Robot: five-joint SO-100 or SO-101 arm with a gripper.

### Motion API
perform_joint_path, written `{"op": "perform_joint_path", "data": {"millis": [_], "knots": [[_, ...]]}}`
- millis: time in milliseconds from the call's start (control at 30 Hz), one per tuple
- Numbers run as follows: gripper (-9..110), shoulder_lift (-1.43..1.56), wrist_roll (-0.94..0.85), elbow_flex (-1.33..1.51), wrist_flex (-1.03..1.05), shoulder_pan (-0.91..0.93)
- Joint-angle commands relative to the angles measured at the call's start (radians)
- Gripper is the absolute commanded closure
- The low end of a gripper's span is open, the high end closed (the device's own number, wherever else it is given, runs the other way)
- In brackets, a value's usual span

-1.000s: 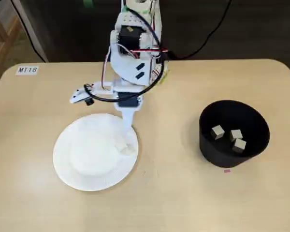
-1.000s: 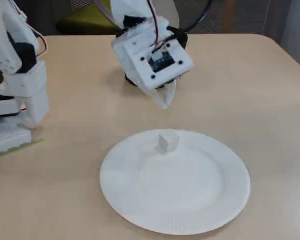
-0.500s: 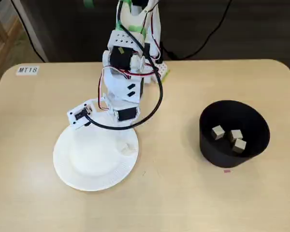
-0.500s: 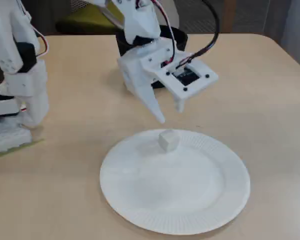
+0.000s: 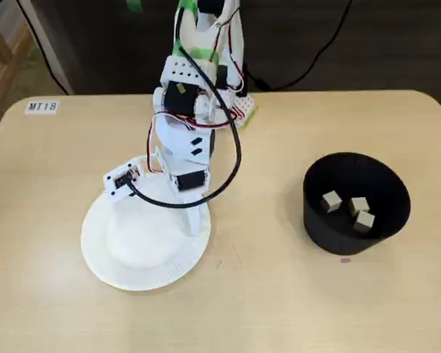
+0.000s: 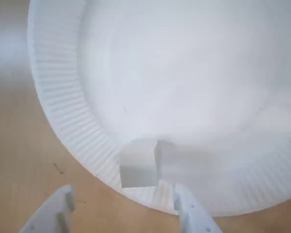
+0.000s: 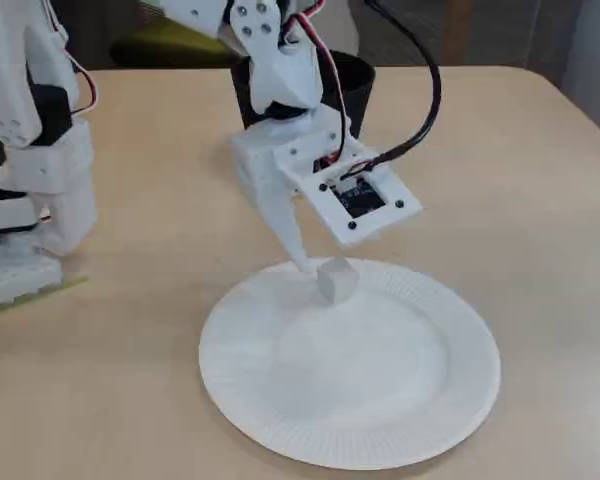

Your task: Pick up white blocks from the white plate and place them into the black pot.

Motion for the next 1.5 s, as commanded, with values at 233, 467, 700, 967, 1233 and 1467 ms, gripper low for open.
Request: {"op": "perform_joint_path", "data": {"millis": [233,467,700,967,1233,1467], "knots": [[73,-0.080,-0.021,-0.084,0.009,0.012],[95,-0.121,-0.012,-0.095,-0.003,0.018],[104,-0.101,0.006,-0.104,-0.049,-0.005],[104,0.347,0.172,0.206,-0.538,-0.038],[104,0.588,0.476,0.261,-0.785,-0.169],[104,0.635,0.643,0.173,-0.626,-0.442]]}}
